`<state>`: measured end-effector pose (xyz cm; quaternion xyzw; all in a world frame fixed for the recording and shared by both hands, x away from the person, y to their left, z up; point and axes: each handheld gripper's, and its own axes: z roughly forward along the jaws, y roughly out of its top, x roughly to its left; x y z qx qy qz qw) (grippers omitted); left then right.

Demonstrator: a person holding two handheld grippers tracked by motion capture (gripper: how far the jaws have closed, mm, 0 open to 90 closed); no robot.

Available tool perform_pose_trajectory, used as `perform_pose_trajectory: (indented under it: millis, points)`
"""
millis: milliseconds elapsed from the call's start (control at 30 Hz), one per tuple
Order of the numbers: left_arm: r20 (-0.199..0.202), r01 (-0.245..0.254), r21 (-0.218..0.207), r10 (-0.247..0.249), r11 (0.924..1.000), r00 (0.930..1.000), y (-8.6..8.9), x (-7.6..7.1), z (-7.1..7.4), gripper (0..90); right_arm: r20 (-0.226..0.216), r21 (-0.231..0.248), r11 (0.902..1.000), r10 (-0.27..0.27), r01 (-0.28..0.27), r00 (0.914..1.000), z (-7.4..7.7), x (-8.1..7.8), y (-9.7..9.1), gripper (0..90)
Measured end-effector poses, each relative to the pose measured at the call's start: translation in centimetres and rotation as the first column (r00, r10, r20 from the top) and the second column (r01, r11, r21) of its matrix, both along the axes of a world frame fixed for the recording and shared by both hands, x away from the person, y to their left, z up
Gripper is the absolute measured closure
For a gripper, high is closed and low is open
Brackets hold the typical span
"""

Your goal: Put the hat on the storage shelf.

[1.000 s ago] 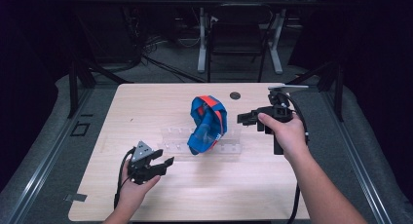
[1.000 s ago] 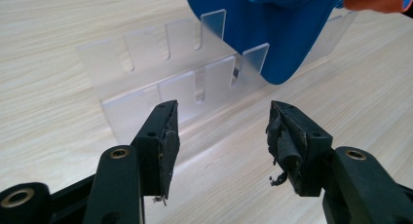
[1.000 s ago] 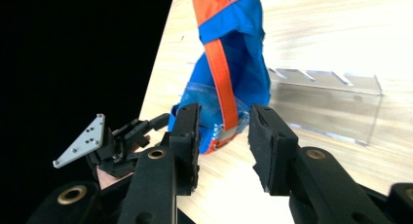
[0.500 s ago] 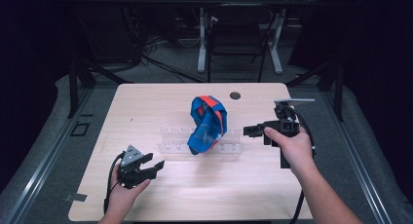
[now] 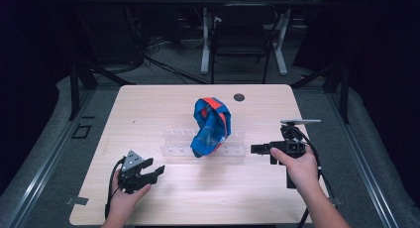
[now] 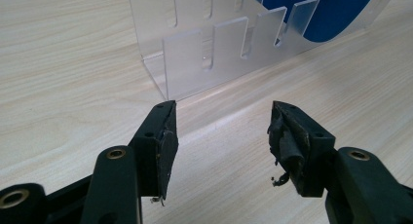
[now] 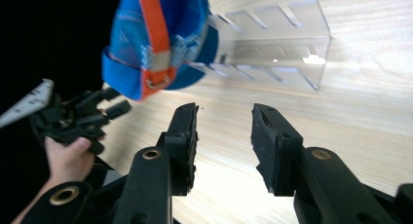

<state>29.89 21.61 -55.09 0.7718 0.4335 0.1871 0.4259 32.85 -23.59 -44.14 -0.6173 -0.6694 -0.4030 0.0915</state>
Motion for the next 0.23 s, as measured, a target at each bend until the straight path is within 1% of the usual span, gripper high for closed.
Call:
perform_pose_trajectory:
  millis: [67, 167, 233]
  points:
    - [0.0, 0.001, -0.001, -0.001, 1.0, 1.0, 0.1, 0.0, -0.1, 44.1, 0.012, -0.021, 0.9998, 0.005, -0.005, 0.9999, -0.6, -0.4, 0.0, 59.3]
    - [0.006, -0.007, 0.001, 0.007, 1.0, 1.0, 0.2, 0.1, -0.2, 43.6, 0.027, -0.035, 0.9994, 0.01, -0.009, 0.9996, -1.6, -1.0, 0.1, 56.9]
    - [0.0, -0.011, 0.003, 0.011, 0.9999, 0.9999, 0.3, 0.1, -0.2, 43.2, 0.052, -0.051, 0.9987, 0.004, -0.001, 0.9986, -2.1, -1.5, 0.2, 54.0]
